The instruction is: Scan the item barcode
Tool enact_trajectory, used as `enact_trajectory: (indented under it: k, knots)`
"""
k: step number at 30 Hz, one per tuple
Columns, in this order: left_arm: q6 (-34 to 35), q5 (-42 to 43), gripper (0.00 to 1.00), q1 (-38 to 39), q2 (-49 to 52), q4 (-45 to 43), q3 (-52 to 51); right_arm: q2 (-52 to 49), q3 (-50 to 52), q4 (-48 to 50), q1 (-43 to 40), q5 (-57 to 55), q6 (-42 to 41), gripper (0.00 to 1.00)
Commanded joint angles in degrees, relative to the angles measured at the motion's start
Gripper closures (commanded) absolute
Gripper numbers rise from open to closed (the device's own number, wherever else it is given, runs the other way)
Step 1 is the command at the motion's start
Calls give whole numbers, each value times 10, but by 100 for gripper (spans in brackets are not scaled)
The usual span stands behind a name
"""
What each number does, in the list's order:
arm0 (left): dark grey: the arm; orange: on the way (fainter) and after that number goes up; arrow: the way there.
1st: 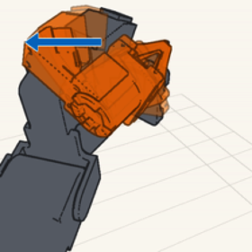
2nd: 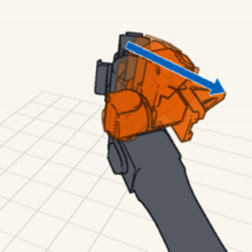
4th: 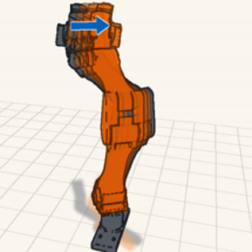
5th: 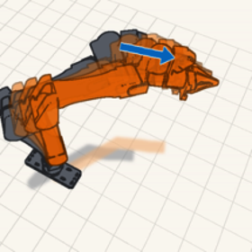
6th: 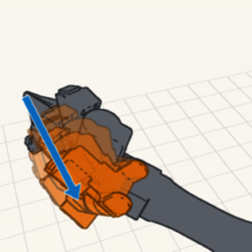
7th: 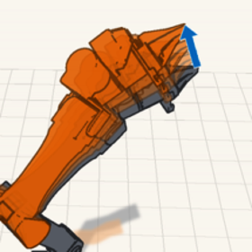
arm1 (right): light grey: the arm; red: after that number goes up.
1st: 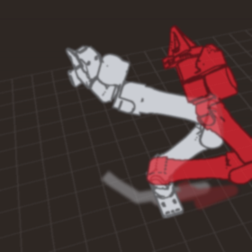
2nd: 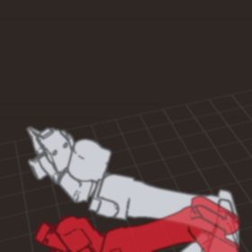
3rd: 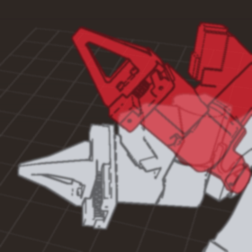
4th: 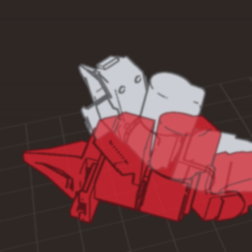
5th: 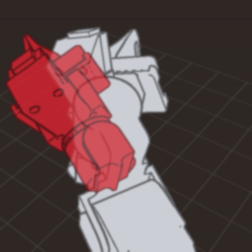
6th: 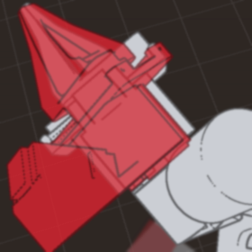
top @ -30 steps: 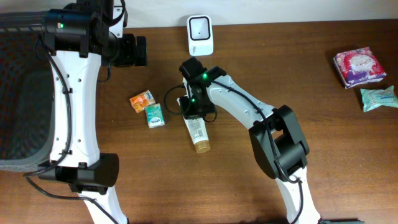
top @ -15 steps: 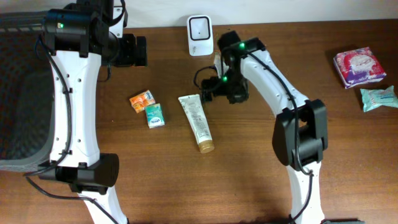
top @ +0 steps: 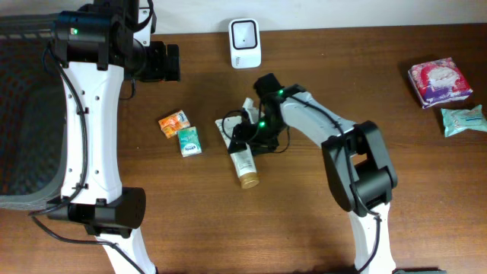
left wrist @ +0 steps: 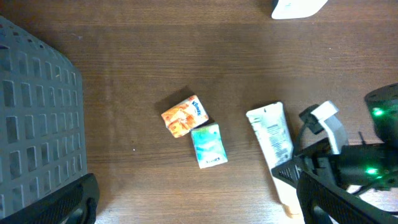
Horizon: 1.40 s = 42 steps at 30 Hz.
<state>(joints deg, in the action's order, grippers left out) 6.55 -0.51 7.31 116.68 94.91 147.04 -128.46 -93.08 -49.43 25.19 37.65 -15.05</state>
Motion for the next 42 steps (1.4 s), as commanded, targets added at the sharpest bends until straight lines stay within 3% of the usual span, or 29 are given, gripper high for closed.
enact_trajectory:
  k: [1, 2, 6, 12, 15, 16, 17, 20, 21, 23, 26, 31, 35, 39, 42]
  knots:
    - [3, -4, 1, -2, 0, -1, 0, -22, 23, 15, 29, -68, -26, 80]
    - [3, -4, 1, -2, 0, -1, 0, -22, 23, 20, 30, -70, -26, 96]
    - [3, -4, 1, -2, 0, -1, 0, -14, -18, -21, 24, -116, -26, 96]
    - [3, -4, 1, -2, 0, -1, 0, 24, -137, -149, 26, -454, -109, 96]
    - [3, -4, 1, -2, 0, -1, 0, 12, -112, -144, 28, -469, -112, 96]
    - [3, -4, 1, -2, 0, -1, 0, 8, -102, -138, 30, -469, -111, 92]
    - [3, -4, 1, -2, 0, -1, 0, 6, -89, -133, 33, -469, -112, 81]
    - [3, -4, 1, -2, 0, -1, 0, 9, -82, -144, 37, -459, -112, 22]
    - [3, -4, 1, -2, 0, -1, 0, 10, -95, -156, 34, -456, -112, 11]
    - [3, -4, 1, -2, 0, -1, 0, 10, -139, -196, 24, -452, -111, 1]
    - [3, -4, 1, -2, 0, -1, 0, 10, -203, -230, -21, -361, -57, 1]
    - [3, -4, 1, -2, 0, -1, 0, 9, -199, -246, -127, -185, 1, 1]
    - [3, -4, 1, -2, 0, -1, 0, 8, -193, -252, -107, -253, -10, 4]
    - [3, -4, 1, -2, 0, -1, 0, 6, -193, -238, -13, -503, -173, 5]
    - [3, -4, 1, -2, 0, -1, 0, -3, -193, -231, 39, -611, -251, 5]
